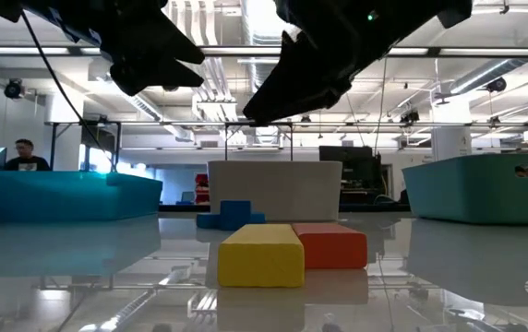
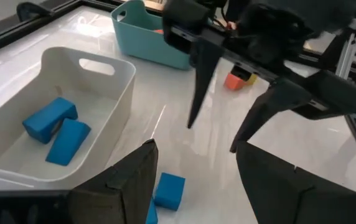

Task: Sort & place blocks by color
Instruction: Put the blue block into the gray bin

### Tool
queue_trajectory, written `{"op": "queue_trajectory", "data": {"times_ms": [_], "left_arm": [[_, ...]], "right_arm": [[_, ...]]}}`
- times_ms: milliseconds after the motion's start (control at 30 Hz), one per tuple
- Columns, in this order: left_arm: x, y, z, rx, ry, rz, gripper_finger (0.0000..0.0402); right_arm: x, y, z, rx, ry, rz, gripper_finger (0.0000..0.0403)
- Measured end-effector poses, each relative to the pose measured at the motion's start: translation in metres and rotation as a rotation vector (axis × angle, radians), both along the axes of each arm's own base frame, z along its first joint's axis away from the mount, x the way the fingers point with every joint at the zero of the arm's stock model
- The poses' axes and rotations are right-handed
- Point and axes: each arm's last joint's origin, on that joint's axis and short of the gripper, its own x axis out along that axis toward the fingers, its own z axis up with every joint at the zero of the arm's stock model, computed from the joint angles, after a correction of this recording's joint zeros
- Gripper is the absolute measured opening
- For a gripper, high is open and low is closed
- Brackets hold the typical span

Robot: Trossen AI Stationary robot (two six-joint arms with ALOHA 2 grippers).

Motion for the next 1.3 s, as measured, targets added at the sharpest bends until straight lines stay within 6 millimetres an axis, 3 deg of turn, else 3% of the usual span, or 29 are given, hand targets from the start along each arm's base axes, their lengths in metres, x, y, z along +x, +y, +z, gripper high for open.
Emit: {"op": "queue_trajectory", "data": {"times_ms": [367, 567, 767, 1300], "left_arm": [[-0.002, 0.001, 0.006, 0.125, -0.007, -0.049, 0.0203], [-0.005, 0.002, 0.007, 0.146, -0.001, -0.057, 0.0203], [-0.006, 0.002, 0.009, 0.151, -0.010, -0.059, 0.0203], [-0.006, 0.002, 0.009, 0.150, -0.009, -0.059, 0.0203]], "right_arm": [[0.022, -0.021, -0.022, 0.055, 0.032, -0.010, 0.0224], [0.034, -0.022, -0.035, 0.066, 0.121, 0.021, 0.0224], [0.036, -0.021, -0.043, 0.056, 0.204, 0.012, 0.0224], [0.036, -0.021, -0.052, 0.039, 0.198, 0.024, 0.0210]]}}
